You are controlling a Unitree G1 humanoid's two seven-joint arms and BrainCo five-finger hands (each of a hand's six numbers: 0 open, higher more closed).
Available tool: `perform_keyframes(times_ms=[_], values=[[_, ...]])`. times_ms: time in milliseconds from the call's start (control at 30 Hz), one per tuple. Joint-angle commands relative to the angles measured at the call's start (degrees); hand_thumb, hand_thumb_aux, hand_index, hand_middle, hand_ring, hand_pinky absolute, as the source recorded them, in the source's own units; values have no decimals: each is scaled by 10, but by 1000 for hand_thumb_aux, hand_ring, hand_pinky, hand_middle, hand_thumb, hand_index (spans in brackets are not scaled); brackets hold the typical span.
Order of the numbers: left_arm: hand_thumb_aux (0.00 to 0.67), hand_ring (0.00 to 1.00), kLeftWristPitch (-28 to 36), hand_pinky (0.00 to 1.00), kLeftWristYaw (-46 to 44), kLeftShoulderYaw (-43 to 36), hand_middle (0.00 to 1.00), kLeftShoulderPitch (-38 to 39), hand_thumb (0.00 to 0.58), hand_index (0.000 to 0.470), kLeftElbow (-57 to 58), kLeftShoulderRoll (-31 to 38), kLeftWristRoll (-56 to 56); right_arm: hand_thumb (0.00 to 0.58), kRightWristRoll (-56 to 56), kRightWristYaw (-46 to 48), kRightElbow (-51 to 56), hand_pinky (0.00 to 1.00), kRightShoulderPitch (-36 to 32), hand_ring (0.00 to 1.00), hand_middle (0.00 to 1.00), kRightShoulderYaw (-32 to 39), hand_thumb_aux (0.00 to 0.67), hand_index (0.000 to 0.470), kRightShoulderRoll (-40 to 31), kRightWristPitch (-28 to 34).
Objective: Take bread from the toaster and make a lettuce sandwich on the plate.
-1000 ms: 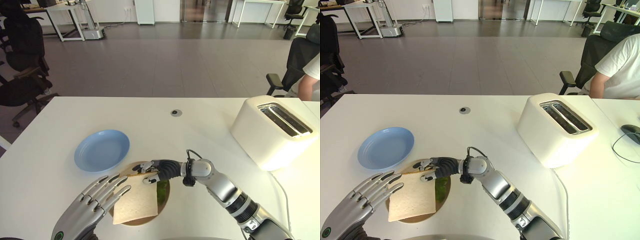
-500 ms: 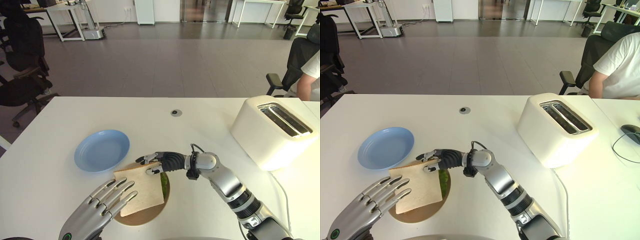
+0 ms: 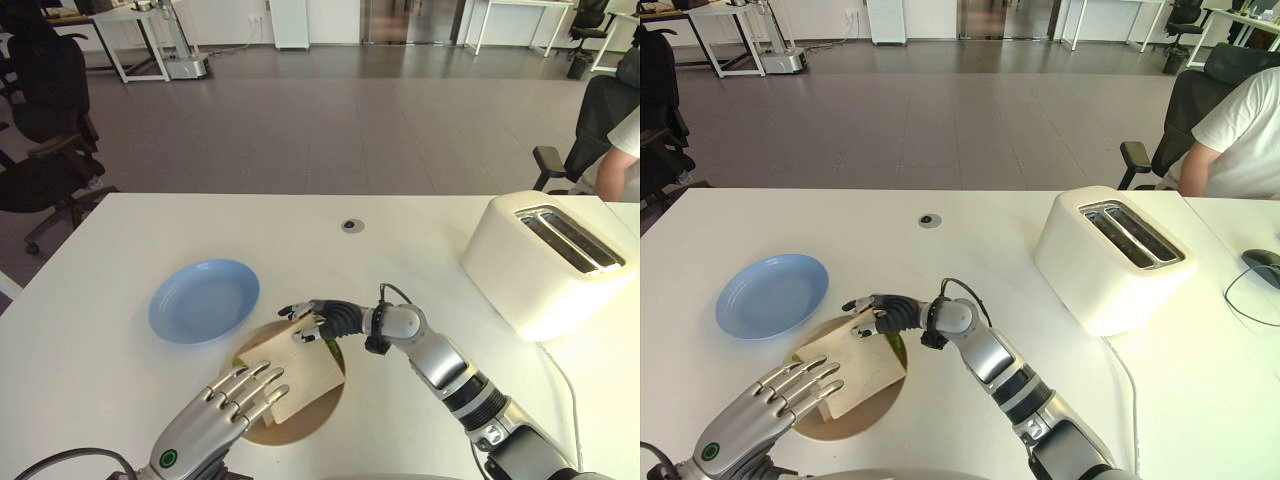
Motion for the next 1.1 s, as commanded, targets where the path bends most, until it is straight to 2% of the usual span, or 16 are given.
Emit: perform_keyframes(times_ms=[33, 167, 200, 233, 267, 400, 467, 600, 767, 867, 900, 933, 967, 1000, 1033, 1100], values=[[0, 0, 47, 0, 16, -34, 0, 11, 0, 0, 26, 40, 52, 580, -3, 5, 0, 0, 9, 0, 0, 12, 670, 470, 16, -4], [0, 0, 103, 0, 9, -59, 0, 15, 0, 0, 49, 71, 38, 580, -6, 2, 2, 0, 16, 0, 0, 14, 670, 470, 19, -6], [0, 0, 112, 0, 0, -67, 0, 16, 0, 0, 53, 79, 21, 579, -8, -1, 2, 0, 17, 0, 0, 14, 649, 455, 20, -6], [0, 0, 119, 0, -8, -74, 0, 19, 0, 0, 51, 85, 2, 517, -11, -4, 4, 0, 16, 0, 0, 12, 449, 315, 21, -8], [0, 0, 126, 0, -17, -82, 0, 21, 0, 0, 47, 92, -14, 0, -15, -9, 4, 0, 14, 0, 0, 9, 0, 0, 22, -11], [0, 0, 160, 0, -54, -111, 0, 30, 0, 0, 37, 120, -58, 0, -8, -34, -9, 0, 3, 0, 0, -35, 0, 0, 25, -24], [0, 0, 174, 0, -66, -125, 0, 32, 0, 0, 34, 132, -71, 0, -28, -73, -23, 0, 0, 0, 0, -62, 0, 0, 15, -57], [0, 0, 196, 0, -84, -148, 0, 23, 0, 0, 23, 151, -109, 0, -37, -101, -128, 0, 35, 0, 0, -126, 0, 0, -37, -112], [0, 0, 216, 0, -76, -152, 0, -1, 0, 0, 18, 156, -162, 0, -2, -30, -285, 0, 88, 0, 0, -195, 0, 0, -152, -146], [0, 0, 218, 0, -61, -137, 0, -13, 0, 0, -7, 147, -210, 0, 19, 45, -325, 0, 129, 0, 0, -232, 0, 0, -252, -207], [0, 0, 217, 0, -59, -130, 0, -15, 0, 0, -24, 144, -255, 0, 19, 73, -333, 373, 156, 373, 373, -237, 0, 0, -290, -234], [0, 0, 203, 0, -54, -122, 0, -12, 0, 0, -48, 148, -321, 100, 2, 101, -336, 1000, 190, 1000, 1000, -237, 60, 42, -337, -271], [84, 569, 188, 569, -51, -124, 569, -3, 136, 59, -70, 157, -406, 521, -12, 118, -336, 1000, 218, 1000, 1000, -238, 457, 321, -369, -291], [192, 890, 172, 890, -53, -119, 890, 11, 285, 135, -86, 172, -488, 580, -27, 125, -336, 1000, 241, 1000, 1000, -236, 670, 470, -388, -306], [670, 1000, 160, 1000, -60, -103, 1000, 24, 580, 470, -91, 184, -543, 580, -40, 128, -332, 1000, 256, 1000, 1000, -228, 670, 470, -398, -324], [670, 1000, 125, 1000, -85, -40, 1000, 45, 580, 470, -29, 209, -574, 580, -73, 120, -327, 1000, 275, 1000, 1000, -203, 670, 470, -396, -351]])
